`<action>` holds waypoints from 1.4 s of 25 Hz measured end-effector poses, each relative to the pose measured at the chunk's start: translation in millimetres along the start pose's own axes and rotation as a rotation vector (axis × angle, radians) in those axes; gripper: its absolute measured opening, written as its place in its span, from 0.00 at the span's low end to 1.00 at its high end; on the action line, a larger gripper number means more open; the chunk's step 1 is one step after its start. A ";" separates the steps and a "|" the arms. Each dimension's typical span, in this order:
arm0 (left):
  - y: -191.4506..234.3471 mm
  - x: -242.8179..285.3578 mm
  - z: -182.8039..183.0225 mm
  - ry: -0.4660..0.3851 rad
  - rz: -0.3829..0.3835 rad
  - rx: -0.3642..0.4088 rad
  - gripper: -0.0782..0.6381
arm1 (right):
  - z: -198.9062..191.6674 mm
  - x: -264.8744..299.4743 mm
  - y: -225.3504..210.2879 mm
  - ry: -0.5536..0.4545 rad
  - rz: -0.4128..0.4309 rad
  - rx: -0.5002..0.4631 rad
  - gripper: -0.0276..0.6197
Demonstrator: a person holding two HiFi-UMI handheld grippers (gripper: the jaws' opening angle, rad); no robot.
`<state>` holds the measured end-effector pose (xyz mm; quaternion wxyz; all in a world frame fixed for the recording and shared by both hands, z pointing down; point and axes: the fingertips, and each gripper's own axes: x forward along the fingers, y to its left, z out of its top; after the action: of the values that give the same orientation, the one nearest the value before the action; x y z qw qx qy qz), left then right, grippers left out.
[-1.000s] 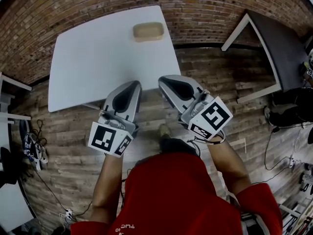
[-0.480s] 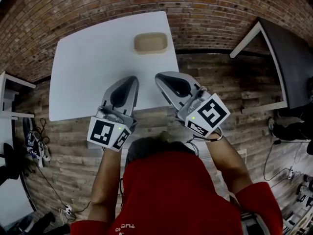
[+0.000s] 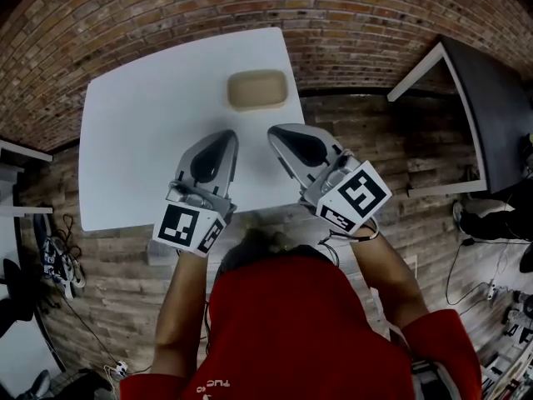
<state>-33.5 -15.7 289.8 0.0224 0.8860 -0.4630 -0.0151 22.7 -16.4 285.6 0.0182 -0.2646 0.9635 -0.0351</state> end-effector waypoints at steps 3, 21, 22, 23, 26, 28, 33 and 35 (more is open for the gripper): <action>18.3 13.0 -5.0 0.009 -0.019 0.013 0.13 | -4.9 17.0 -14.9 0.008 -0.019 0.002 0.09; 93.7 82.2 -44.1 0.083 -0.151 0.065 0.13 | -42.5 74.7 -90.9 0.110 -0.135 -0.007 0.09; 97.0 85.2 -48.2 0.092 -0.150 0.071 0.13 | -45.6 75.4 -94.8 0.117 -0.134 -0.007 0.09; 100.7 88.3 -52.2 0.100 -0.148 0.072 0.13 | -48.3 76.5 -98.6 0.125 -0.130 -0.010 0.09; 112.1 96.2 -62.2 0.118 -0.145 0.066 0.13 | -55.4 82.0 -108.9 0.155 -0.112 -0.030 0.09; 118.4 102.5 -67.7 0.130 -0.156 0.072 0.13 | -58.8 85.9 -117.3 0.169 -0.101 -0.043 0.09; 123.3 118.9 -83.0 0.170 -0.219 0.105 0.13 | -65.1 90.3 -135.6 0.221 -0.059 -0.081 0.09; 122.2 124.1 -89.3 0.193 -0.248 0.126 0.14 | -70.2 90.8 -139.4 0.245 -0.028 -0.095 0.10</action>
<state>-58.6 -185.0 384.9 0.0089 0.9333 -0.3458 0.0963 11.8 -178.3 364.9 -0.1127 -0.2726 0.9553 -0.0219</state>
